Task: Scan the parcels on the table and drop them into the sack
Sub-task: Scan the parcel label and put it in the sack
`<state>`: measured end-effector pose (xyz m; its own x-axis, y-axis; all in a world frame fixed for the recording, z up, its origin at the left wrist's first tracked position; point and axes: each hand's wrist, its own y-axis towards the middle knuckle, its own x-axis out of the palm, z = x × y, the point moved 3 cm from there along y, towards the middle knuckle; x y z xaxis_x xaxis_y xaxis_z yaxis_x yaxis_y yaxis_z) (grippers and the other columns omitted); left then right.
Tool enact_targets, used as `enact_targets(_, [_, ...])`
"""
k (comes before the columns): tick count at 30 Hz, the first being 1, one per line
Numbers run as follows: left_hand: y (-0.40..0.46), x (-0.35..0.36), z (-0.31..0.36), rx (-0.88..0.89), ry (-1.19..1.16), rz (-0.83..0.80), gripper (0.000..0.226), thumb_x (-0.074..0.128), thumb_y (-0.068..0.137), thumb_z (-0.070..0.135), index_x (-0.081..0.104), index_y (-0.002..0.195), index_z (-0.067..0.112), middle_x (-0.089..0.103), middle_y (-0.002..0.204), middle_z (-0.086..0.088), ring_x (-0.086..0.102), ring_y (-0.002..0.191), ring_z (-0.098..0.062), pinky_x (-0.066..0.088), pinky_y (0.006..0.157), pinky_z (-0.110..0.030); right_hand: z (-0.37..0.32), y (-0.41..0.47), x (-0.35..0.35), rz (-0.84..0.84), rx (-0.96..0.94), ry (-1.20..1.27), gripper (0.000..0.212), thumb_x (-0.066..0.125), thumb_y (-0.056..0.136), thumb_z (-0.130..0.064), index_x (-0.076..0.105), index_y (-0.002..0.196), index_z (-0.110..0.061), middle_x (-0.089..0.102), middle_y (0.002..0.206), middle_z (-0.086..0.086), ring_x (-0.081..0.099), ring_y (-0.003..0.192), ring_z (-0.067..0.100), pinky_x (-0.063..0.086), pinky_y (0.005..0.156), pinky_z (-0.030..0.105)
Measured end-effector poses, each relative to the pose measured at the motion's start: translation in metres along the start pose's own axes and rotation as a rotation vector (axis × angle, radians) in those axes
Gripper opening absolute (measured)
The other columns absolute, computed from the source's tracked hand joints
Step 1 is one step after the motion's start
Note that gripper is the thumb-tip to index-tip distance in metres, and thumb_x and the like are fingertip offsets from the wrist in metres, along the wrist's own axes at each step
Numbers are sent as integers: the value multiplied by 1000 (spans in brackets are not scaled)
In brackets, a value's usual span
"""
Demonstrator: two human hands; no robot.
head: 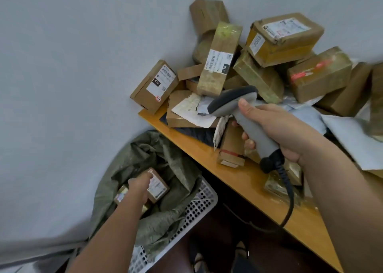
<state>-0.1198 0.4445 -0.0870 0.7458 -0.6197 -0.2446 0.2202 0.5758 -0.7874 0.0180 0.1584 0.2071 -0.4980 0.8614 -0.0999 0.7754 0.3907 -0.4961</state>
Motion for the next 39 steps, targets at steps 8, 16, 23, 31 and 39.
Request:
enact_targets(8, [-127, 125, 70, 412, 276, -119, 66, 63, 89, 17, 29, 145, 4, 48, 132, -11, 54, 110, -31, 50, 88, -43, 2, -20, -104, 223, -38, 113, 44, 54, 93, -51, 60, 99, -8, 57, 92, 14, 53, 63, 16, 50, 56, 29])
enact_targets(16, [-230, 255, 72, 1001, 630, -198, 16, 62, 89, 20, 51, 80, 12, 53, 79, -2, 54, 70, -16, 50, 63, -37, 36, -39, -206, 304, 12, 194, 56, 56, 93, -52, 61, 107, 2, 55, 75, 12, 52, 55, 17, 49, 54, 29])
enact_targets(23, [-244, 321, -11, 426, 971, -577, 47, 75, 83, 39, 43, 103, 10, 61, 102, -12, 62, 105, -25, 42, 60, -27, 63, -41, -261, 305, 35, 174, 54, 53, 95, -50, 63, 101, 3, 56, 65, 8, 52, 53, 17, 49, 57, 30])
enact_targets(31, [-234, 300, -9, 402, 691, -511, 57, 73, 86, 26, 45, 132, 7, 56, 104, 2, 60, 100, -21, 57, 84, -36, 65, -24, -269, 231, 62, 181, 50, 54, 95, -48, 61, 105, 0, 55, 76, 9, 52, 56, 15, 51, 49, 25])
enact_targets(39, [-233, 219, 49, 544, 416, -381, 34, 78, 78, 39, 63, 95, 14, 73, 101, -6, 69, 93, -24, 56, 83, -39, 45, -6, -215, 148, 12, 132, 54, 57, 94, -49, 60, 109, 2, 55, 85, 14, 53, 64, 19, 50, 58, 30])
